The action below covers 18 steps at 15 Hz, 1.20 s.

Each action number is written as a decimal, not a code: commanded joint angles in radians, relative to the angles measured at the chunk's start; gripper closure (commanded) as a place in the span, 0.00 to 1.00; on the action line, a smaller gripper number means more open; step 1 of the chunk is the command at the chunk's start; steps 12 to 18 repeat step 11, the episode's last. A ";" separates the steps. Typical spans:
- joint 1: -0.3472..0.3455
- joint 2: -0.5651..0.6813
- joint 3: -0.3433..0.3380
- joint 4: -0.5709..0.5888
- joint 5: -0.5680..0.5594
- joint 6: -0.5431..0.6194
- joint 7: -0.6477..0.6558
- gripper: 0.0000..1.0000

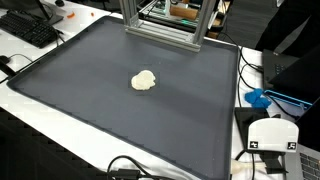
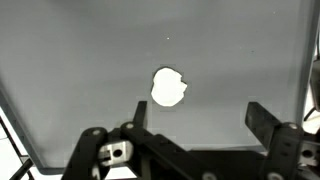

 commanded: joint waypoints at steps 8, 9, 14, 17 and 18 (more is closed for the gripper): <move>0.005 0.024 -0.003 -0.024 -0.035 0.061 0.023 0.00; 0.005 0.024 -0.003 -0.024 -0.035 0.062 0.023 0.00; 0.005 0.024 -0.003 -0.024 -0.035 0.062 0.023 0.00; 0.005 0.024 -0.003 -0.024 -0.035 0.062 0.023 0.00; 0.005 0.024 -0.003 -0.024 -0.035 0.062 0.023 0.00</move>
